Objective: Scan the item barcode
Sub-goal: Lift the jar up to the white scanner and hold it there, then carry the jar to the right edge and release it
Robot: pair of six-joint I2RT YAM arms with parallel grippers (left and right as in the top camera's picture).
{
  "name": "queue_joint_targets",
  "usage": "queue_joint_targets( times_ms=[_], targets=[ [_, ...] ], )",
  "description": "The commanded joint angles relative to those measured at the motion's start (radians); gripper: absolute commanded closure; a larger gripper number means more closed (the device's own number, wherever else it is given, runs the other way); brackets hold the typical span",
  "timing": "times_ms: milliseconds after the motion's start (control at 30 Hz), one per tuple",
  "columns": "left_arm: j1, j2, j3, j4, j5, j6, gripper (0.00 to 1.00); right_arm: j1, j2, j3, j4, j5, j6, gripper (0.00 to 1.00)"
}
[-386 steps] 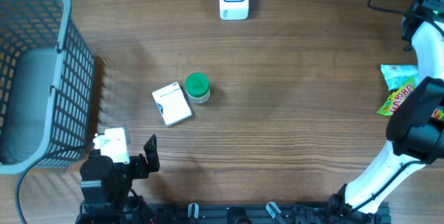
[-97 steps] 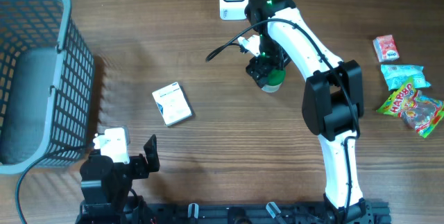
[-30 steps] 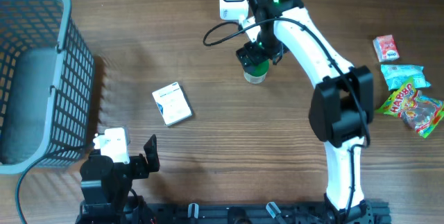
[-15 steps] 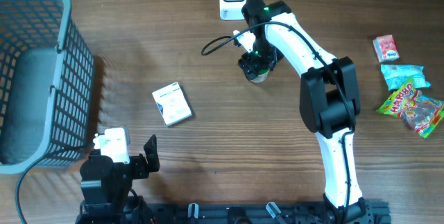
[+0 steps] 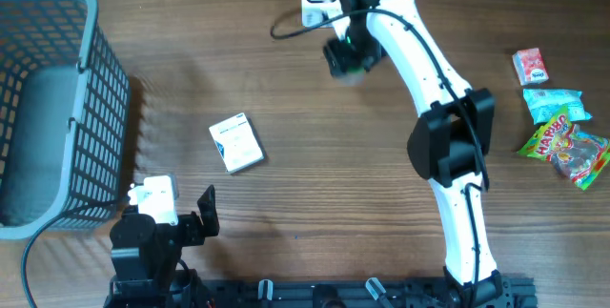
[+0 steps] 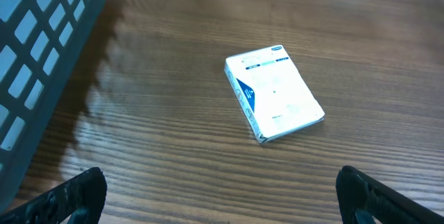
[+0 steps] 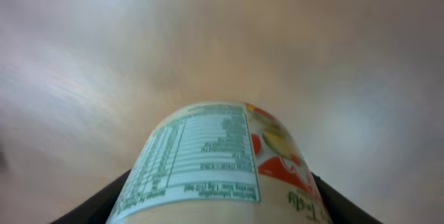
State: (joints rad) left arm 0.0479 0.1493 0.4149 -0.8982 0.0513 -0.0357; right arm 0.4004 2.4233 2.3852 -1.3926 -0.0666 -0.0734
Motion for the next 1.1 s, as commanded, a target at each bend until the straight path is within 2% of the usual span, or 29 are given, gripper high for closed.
queue_joint_targets(
  times_ms=[0,167,300,700,833,1067],
  targets=[
    [0.005,-0.005,-0.006,0.002,0.011,0.005,0.0,0.024,-0.015,0.054,0.18,-0.025,0.026,0.42],
    [0.005,-0.005,-0.005,0.002,0.011,0.005,0.0,0.026,-0.004,-0.003,0.493,-0.028,0.063,0.47],
    [0.005,-0.005,-0.006,0.002,0.011,0.005,0.0,0.028,-0.003,-0.043,0.673,-0.027,0.128,0.47],
    [0.005,-0.005,-0.006,0.002,0.011,0.005,0.0,0.026,0.059,-0.277,1.346,0.087,0.122,0.43],
    [0.005,-0.005,-0.006,0.002,0.011,0.005,0.0,0.026,0.098,-0.306,1.465,0.112,0.124,0.39],
    [0.005,-0.005,-0.005,0.002,0.011,0.005,0.0,0.026,0.12,-0.306,1.506,0.123,0.084,0.39]
  ],
)
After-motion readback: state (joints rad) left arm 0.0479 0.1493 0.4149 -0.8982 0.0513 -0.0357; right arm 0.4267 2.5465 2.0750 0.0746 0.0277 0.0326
